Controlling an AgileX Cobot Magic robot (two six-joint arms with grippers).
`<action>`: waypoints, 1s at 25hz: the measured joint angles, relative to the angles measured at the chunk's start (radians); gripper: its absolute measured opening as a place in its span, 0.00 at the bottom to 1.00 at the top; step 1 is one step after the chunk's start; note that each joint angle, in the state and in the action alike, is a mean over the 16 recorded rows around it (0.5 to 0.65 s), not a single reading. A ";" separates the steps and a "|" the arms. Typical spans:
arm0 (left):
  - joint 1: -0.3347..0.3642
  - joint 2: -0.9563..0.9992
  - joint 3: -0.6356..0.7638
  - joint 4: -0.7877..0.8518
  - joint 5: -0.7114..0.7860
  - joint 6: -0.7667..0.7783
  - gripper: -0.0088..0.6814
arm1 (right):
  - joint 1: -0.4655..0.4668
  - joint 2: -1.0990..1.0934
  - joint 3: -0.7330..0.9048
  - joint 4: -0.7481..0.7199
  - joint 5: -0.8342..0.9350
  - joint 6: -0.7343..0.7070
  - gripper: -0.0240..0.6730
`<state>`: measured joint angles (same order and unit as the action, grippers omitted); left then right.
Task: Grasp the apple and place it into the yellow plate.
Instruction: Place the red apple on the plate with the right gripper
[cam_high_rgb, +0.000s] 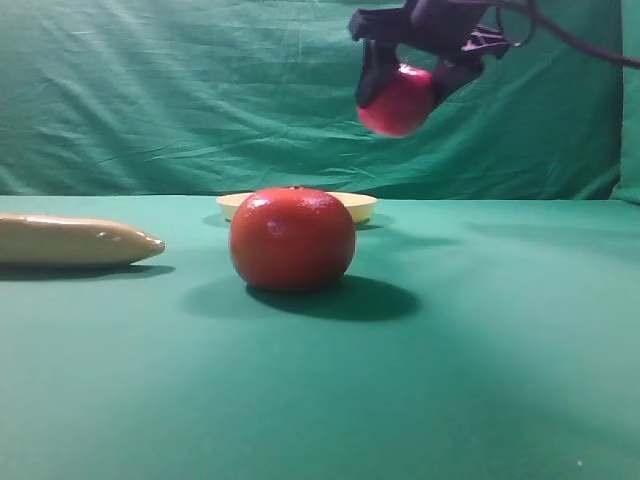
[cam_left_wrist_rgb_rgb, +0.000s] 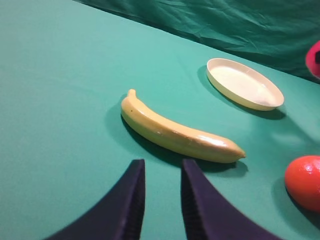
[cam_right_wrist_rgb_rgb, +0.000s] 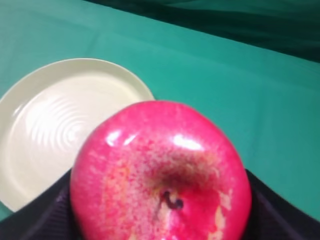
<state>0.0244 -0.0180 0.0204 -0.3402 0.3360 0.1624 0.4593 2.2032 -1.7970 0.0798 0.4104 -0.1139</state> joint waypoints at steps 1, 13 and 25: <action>0.000 0.000 0.000 0.000 0.000 0.000 0.24 | 0.007 0.013 -0.009 0.000 -0.005 -0.004 0.78; 0.000 0.000 0.000 0.000 0.000 0.000 0.24 | 0.028 0.066 -0.034 -0.001 -0.042 -0.016 0.88; 0.000 0.000 0.000 0.000 0.000 0.000 0.24 | 0.019 -0.041 -0.055 -0.088 0.068 -0.015 0.78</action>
<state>0.0244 -0.0180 0.0204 -0.3402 0.3360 0.1624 0.4785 2.1621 -1.8520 -0.0083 0.4787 -0.1290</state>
